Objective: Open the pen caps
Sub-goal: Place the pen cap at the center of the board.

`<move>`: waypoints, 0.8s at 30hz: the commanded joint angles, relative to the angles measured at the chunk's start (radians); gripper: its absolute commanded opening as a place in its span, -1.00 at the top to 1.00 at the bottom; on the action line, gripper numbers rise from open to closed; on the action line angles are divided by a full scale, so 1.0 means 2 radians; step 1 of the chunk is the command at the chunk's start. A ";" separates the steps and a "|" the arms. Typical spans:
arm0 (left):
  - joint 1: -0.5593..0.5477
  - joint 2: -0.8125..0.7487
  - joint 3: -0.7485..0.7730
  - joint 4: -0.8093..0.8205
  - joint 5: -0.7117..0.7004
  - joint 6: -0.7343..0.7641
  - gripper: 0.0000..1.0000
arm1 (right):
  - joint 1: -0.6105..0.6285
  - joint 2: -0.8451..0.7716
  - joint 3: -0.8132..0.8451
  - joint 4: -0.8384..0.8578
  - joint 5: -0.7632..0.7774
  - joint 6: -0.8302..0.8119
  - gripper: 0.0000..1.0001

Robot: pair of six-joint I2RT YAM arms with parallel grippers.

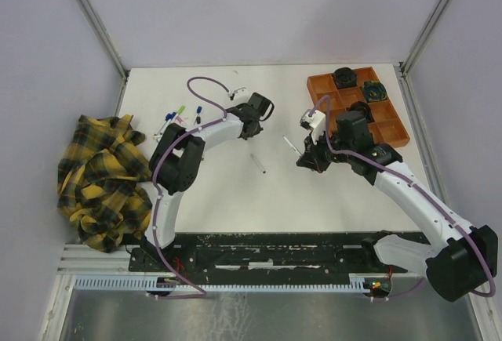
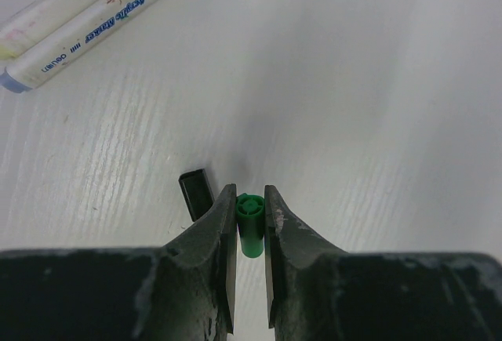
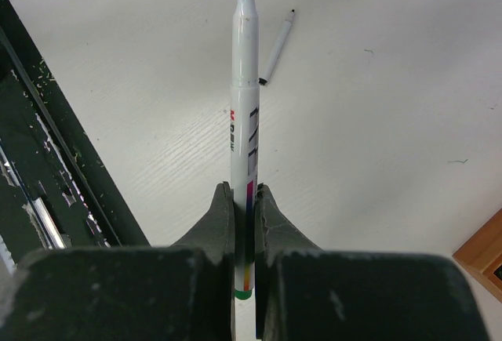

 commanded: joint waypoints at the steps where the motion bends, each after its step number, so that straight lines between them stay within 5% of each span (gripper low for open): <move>1: 0.006 0.008 0.024 -0.010 -0.021 -0.005 0.70 | -0.003 -0.006 0.023 0.011 0.002 0.002 1.00; 24: 0.010 0.017 0.020 -0.012 -0.004 -0.015 0.42 | -0.004 -0.004 0.023 0.010 -0.004 0.003 1.00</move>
